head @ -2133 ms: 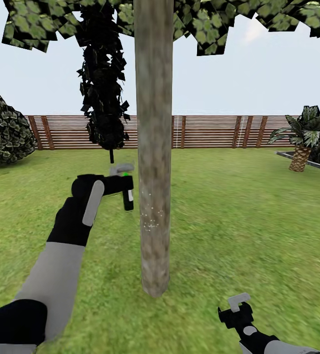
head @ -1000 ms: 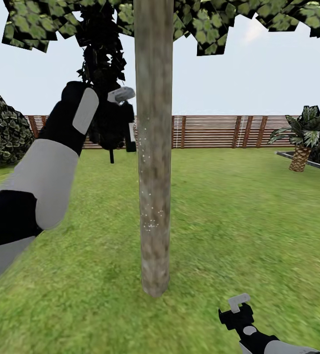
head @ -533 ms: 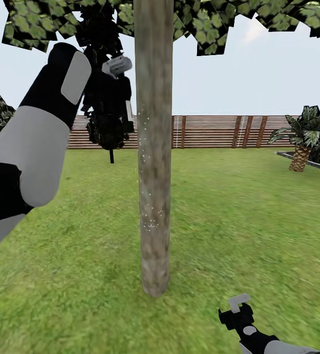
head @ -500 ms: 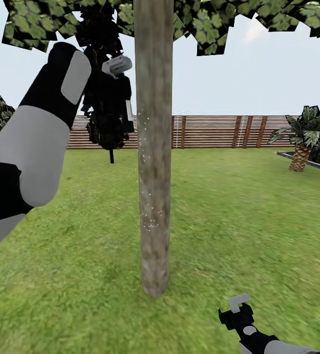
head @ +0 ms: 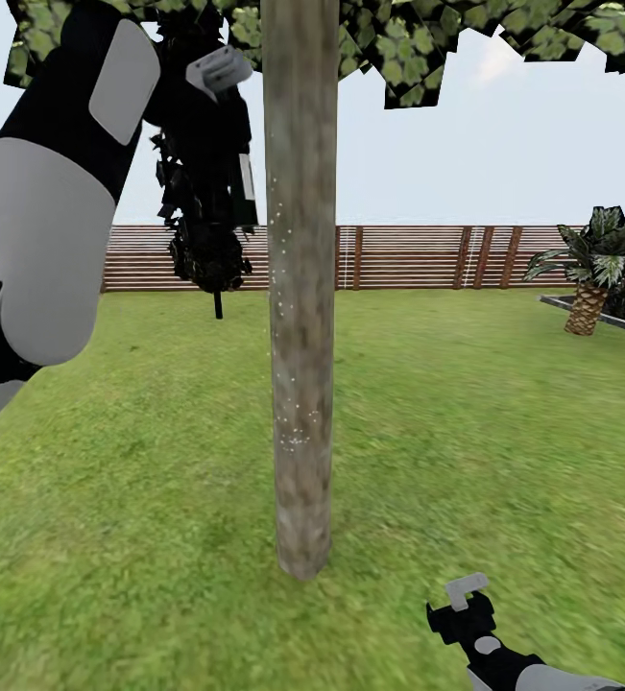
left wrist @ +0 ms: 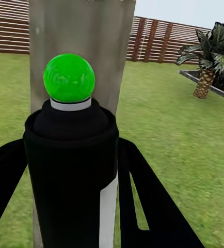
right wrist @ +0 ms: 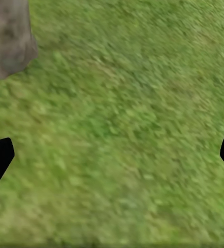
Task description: In the garden, pick up the pesticide atomizer on the floor and spray pesticide onto both trees until each tree trunk is fully covered.
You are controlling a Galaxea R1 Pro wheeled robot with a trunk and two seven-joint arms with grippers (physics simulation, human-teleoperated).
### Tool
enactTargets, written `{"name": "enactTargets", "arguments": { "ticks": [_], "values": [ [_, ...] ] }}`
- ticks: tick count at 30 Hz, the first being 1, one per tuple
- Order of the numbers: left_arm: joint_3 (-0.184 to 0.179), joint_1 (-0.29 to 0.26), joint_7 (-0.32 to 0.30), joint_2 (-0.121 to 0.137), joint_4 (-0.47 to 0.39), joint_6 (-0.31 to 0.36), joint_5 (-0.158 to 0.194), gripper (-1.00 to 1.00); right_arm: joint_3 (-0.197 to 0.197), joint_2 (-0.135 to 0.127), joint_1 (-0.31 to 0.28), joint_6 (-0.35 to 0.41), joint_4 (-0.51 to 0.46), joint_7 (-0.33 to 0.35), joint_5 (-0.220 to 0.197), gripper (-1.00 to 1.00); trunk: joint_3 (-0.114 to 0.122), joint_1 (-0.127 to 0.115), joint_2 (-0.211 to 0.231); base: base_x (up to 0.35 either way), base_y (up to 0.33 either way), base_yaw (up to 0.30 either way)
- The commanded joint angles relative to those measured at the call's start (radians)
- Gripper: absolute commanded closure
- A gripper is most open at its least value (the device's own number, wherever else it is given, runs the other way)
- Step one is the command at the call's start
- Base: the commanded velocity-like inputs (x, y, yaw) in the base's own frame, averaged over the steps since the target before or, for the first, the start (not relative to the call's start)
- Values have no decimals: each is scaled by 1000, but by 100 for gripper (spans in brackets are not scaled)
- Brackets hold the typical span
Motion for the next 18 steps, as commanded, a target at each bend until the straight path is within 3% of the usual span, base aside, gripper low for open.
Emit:
{"name": "enactTargets", "arguments": {
  "ticks": [1,2,4,6,10,18],
  "values": [
    [0,0,0,0,0,0,3,100,0,0,0,0,0,0,0,-100,0,0,0,0,0,0],
    [0,-1,0,-1,0,0,18,100,0,0,0,0,0,0,0,-100,0,0,0,0,0,0],
    [0,-1,0,-1,0,-1,105,100,0,0,0,0,0,0,0,-100,0,0,0,0,0,0],
    [0,-1,0,-4,0,-1,140,100,0,0,0,0,0,0,0,-100,0,0,0,0,0,0],
    [-1,-1,0,-18,0,-1,161,100,0,0,0,0,0,0,0,-100,0,0,0,0,0,0],
    [-1,-1,0,-36,2,-1,165,100,0,0,0,0,0,0,0,-100,0,0,0,0,0,0]
  ]
}}
